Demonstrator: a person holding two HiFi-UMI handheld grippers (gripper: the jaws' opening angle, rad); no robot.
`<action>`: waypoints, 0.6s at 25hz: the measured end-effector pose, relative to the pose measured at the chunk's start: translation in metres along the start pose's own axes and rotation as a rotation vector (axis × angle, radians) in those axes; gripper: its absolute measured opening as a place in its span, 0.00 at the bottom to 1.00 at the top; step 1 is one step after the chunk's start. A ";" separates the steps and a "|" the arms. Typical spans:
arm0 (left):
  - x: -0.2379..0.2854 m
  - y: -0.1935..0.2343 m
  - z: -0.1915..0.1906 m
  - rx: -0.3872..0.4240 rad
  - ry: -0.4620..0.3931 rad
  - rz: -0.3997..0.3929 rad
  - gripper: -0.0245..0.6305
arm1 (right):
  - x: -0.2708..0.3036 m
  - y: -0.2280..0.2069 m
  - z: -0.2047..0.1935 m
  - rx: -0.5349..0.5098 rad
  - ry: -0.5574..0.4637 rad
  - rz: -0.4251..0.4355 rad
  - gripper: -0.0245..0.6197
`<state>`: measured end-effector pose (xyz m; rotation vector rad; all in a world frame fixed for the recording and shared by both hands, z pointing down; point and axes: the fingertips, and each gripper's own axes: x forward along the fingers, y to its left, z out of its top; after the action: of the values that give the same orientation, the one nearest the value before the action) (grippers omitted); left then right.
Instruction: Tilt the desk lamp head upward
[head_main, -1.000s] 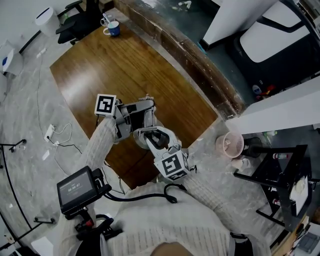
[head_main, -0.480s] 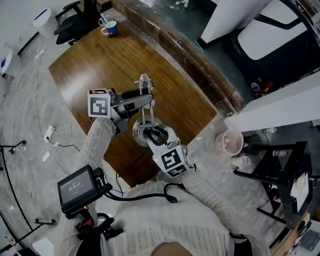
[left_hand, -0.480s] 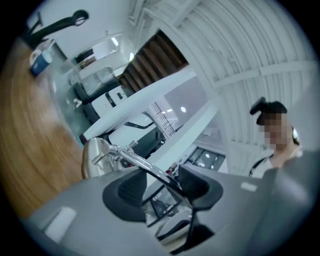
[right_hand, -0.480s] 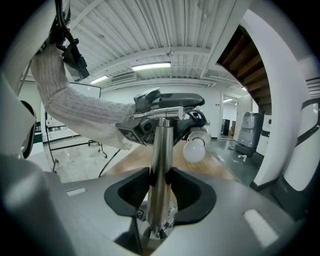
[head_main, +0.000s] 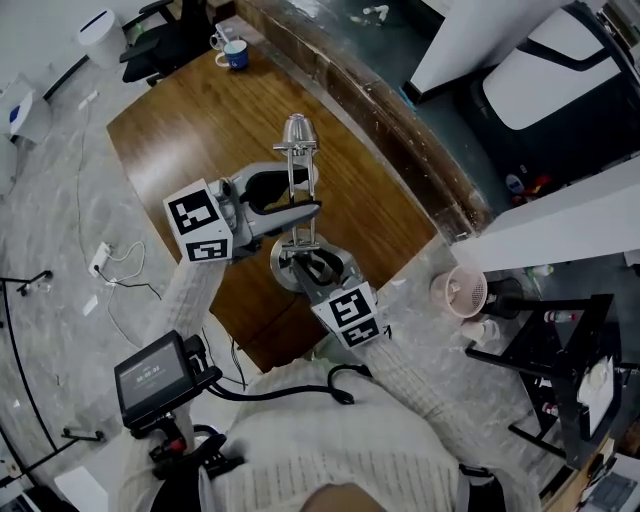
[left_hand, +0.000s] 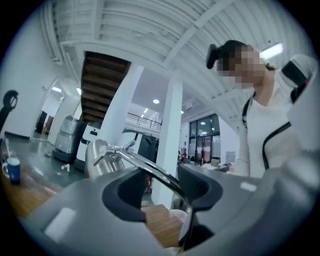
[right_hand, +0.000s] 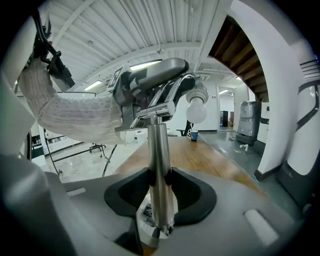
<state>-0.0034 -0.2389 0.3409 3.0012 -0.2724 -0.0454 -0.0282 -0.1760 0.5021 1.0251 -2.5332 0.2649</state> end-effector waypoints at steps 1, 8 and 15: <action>-0.001 -0.006 0.004 0.062 -0.011 -0.005 0.33 | 0.000 0.000 0.000 0.007 0.001 -0.004 0.24; -0.008 -0.040 0.016 0.386 -0.084 -0.001 0.33 | 0.002 0.001 0.000 0.013 -0.006 -0.014 0.24; -0.012 -0.050 0.011 0.511 -0.051 0.064 0.33 | 0.002 0.002 0.000 0.030 -0.007 -0.038 0.24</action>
<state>-0.0066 -0.1892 0.3241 3.4980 -0.4453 -0.0527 -0.0312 -0.1755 0.5034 1.0866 -2.5199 0.2894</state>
